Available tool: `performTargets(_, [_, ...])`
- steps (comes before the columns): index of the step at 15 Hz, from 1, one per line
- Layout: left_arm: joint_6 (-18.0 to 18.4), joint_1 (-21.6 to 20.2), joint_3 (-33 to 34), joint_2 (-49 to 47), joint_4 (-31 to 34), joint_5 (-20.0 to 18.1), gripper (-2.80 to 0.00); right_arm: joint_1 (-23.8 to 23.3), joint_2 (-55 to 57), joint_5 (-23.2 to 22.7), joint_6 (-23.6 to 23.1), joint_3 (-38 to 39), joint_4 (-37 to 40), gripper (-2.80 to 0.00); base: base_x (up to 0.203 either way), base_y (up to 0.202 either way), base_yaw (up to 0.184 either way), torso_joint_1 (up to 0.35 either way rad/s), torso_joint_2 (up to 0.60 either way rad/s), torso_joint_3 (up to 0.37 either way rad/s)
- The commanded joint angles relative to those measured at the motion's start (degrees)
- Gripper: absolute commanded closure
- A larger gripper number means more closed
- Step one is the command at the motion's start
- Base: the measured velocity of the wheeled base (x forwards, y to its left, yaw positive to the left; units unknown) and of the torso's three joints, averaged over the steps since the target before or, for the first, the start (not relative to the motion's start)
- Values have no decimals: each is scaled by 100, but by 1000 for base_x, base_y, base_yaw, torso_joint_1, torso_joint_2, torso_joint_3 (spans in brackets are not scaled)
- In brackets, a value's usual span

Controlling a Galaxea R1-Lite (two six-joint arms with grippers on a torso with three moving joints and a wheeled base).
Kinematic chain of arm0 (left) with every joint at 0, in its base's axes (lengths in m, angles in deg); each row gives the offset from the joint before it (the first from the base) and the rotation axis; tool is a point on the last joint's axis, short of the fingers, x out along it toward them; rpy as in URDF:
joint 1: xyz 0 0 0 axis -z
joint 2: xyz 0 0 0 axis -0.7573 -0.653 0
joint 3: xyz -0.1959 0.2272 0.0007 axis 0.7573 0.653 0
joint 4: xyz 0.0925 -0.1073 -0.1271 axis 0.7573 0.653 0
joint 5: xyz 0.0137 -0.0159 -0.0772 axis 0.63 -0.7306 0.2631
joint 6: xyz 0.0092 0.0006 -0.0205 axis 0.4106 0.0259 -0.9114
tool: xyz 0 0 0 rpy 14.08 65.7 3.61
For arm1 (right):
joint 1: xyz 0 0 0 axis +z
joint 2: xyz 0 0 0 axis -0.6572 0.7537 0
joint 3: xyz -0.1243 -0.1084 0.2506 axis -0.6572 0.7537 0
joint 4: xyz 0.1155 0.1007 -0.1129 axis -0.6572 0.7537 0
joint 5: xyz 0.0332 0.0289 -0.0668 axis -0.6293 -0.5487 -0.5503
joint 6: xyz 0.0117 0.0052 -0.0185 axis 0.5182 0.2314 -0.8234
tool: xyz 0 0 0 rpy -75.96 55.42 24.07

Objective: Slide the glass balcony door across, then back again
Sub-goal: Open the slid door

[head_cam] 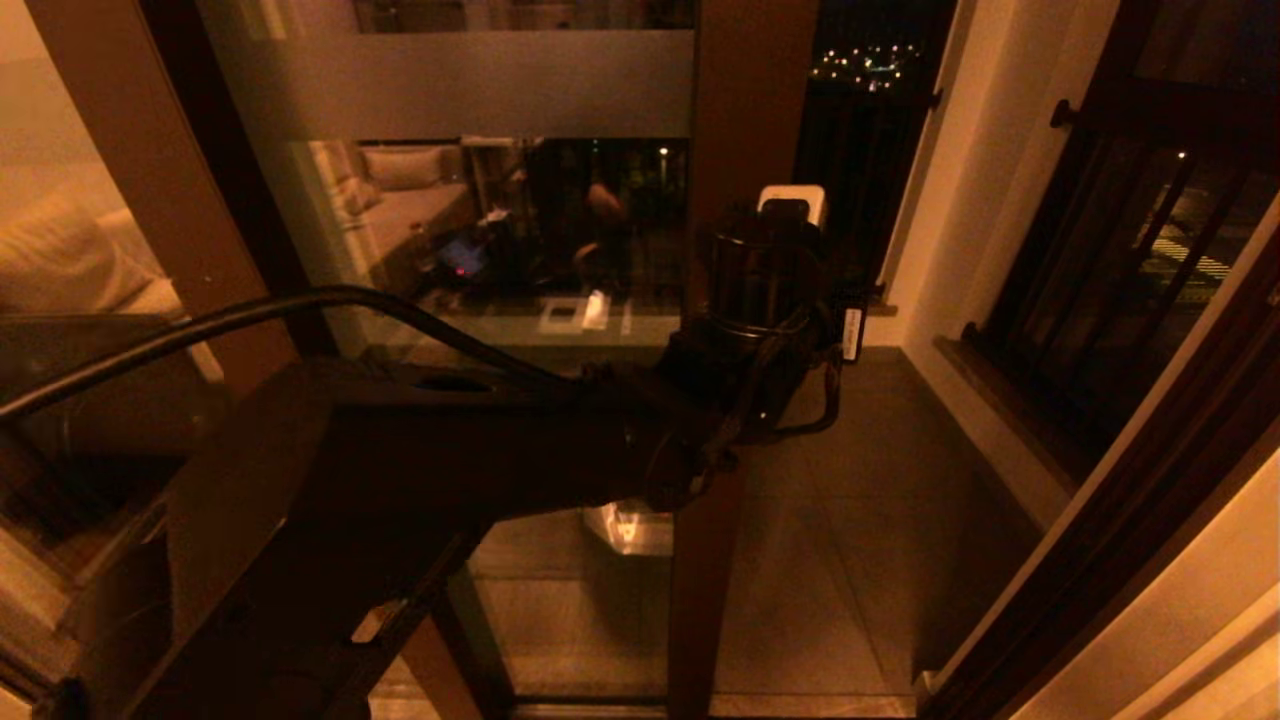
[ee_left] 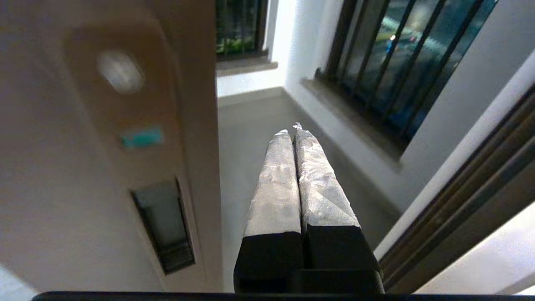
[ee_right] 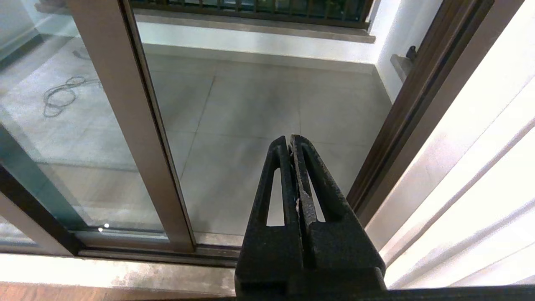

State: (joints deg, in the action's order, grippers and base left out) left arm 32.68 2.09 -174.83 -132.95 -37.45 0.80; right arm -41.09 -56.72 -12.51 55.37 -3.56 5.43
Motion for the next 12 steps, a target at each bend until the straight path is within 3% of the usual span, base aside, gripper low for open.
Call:
performTargets(1, [14, -31, -93, -240, -8, 21, 0, 0, 7, -4, -7, 0, 1, 0, 0, 0, 0, 0, 0, 0])
performTargets(8, [351, -330, -155, -368, -16, 443, 0, 9, 7, -4, -7, 0, 1, 0, 0, 0, 0, 0, 0, 0])
performTargets(12, [361, -524, -149, -368, -16, 553, 0, 3, 7, -4, -7, 0, 1, 0, 0, 0, 0, 0, 0, 0])
